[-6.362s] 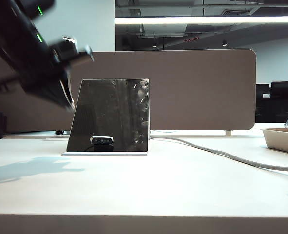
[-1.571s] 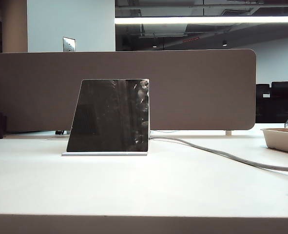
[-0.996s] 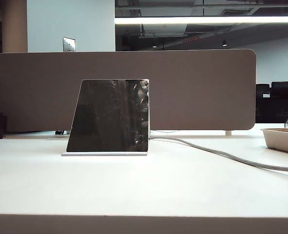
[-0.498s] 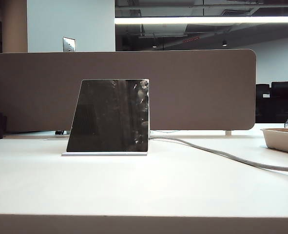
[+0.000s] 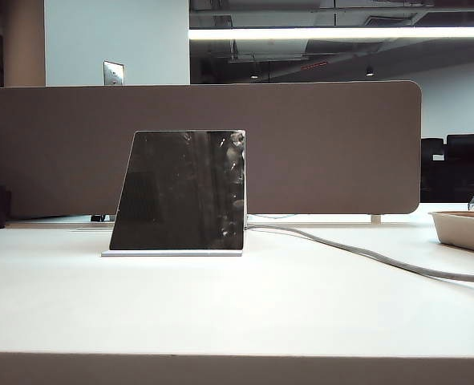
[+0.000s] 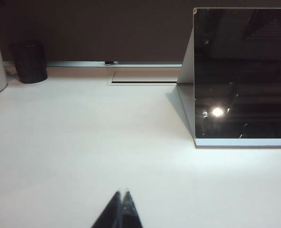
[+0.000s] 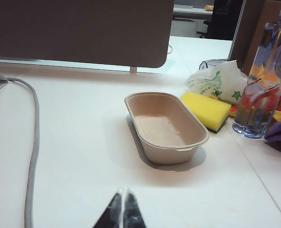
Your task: Push the base of the mirror on the table to move it forward for a short distance.
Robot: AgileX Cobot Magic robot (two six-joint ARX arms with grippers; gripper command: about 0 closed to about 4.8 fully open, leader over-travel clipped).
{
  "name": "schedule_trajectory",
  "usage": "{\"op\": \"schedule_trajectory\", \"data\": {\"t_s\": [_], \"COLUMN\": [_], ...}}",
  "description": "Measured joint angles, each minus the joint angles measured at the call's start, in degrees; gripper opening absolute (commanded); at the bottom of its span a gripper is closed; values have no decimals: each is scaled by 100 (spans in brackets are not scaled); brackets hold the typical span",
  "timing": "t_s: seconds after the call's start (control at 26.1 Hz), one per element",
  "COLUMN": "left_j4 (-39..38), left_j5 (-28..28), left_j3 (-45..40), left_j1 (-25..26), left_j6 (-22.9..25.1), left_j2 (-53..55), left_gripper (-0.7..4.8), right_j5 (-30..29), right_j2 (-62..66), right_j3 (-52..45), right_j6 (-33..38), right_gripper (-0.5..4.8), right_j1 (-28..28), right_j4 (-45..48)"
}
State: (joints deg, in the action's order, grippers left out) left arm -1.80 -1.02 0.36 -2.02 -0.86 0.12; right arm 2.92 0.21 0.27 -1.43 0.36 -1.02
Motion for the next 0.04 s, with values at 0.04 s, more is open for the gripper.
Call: {"op": "schedule_trajectory", "data": {"t_s": [0.04], "left_j4": [0], "left_j5": [0], "left_j3": [0], "left_j1": [0], "left_j6": [0], "left_j2": [0], "left_gripper": [-2], "right_j5": [0], "right_j2": [0], "right_j3": [0], "right_j6": [-2], "right_gripper": [22], "right_j1": [0], "right_j4": [0]}}
